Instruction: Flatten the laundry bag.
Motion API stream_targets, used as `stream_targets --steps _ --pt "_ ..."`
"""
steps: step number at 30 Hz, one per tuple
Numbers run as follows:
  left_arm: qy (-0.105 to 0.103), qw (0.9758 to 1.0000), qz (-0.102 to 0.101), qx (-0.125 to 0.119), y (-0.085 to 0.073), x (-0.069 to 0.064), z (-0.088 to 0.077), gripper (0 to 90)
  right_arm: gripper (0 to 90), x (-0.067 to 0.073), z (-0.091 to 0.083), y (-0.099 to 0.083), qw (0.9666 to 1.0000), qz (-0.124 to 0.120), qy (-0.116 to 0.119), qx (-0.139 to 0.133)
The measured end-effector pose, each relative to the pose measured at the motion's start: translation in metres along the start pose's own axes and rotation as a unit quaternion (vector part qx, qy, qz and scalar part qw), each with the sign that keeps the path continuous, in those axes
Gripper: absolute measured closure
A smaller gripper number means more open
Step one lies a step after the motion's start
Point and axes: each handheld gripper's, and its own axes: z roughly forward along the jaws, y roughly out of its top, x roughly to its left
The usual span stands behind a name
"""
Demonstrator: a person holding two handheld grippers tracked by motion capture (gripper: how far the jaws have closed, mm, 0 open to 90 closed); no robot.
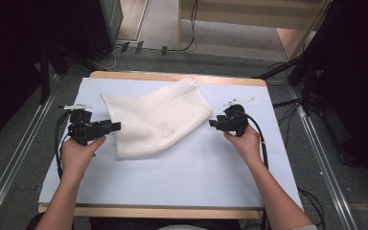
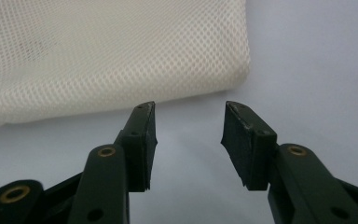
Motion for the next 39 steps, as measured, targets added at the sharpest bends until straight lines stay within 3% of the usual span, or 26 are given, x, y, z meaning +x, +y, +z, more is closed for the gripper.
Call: stream_targets --steps 3,6,11,13,14,17,20,21,23,29,39 --pt "0.0 0.9997 0.022 -0.01 0.003 -0.009 0.007 75.1 57.7 0.0 -0.005 -0.007 1.0 0.005 -0.001 0.002" --pt "-0.002 0.9989 0.046 -0.011 0.006 -0.021 0.016 83.7 58.9 -0.001 -0.011 -0.01 1.0 0.008 -0.001 -0.003" --pt "-0.028 0.9965 0.078 -0.007 0.009 -0.041 0.039 85.0 60.5 -0.002 -0.015 -0.015 0.9997 0.024 0.001 -0.006" --pt "-0.033 0.996 0.082 -0.002 0.009 -0.046 0.045 85.0 60.5 -0.002 -0.014 -0.016 0.9997 0.022 0.002 -0.007" --pt "-0.046 0.9941 0.097 0.013 0.009 -0.055 0.058 85.0 60.8 -0.001 -0.015 -0.017 0.9996 0.026 0.002 -0.008" --pt "-0.056 0.9908 0.118 0.035 0.007 -0.069 0.078 85.0 61.4 0.0 -0.016 -0.018 0.9997 0.023 0.002 -0.011" --pt "-0.065 0.9879 0.132 0.05 0.003 -0.079 0.095 84.9 61.7 0.001 -0.018 -0.021 0.9996 0.025 0.002 -0.011" --pt "-0.065 0.9879 0.132 0.05 0.003 -0.079 0.095 84.9 61.7 0.001 -0.019 -0.022 0.9996 0.027 0.002 -0.012" --pt "-0.068 0.9849 0.145 0.066 0.0 -0.087 0.109 84.9 62.0 0.001 -0.021 -0.023 0.9995 0.03 0.002 -0.012" --pt "-0.088 0.9813 0.146 0.089 -0.005 -0.097 0.13 84.9 62.4 0.003 -0.024 -0.028 0.9993 0.033 0.004 -0.016" --pt "-0.099 0.9728 0.175 0.116 -0.011 -0.114 0.148 85.2 63.1 0.013 -0.026 -0.026 0.9991 0.028 0.015 -0.027"
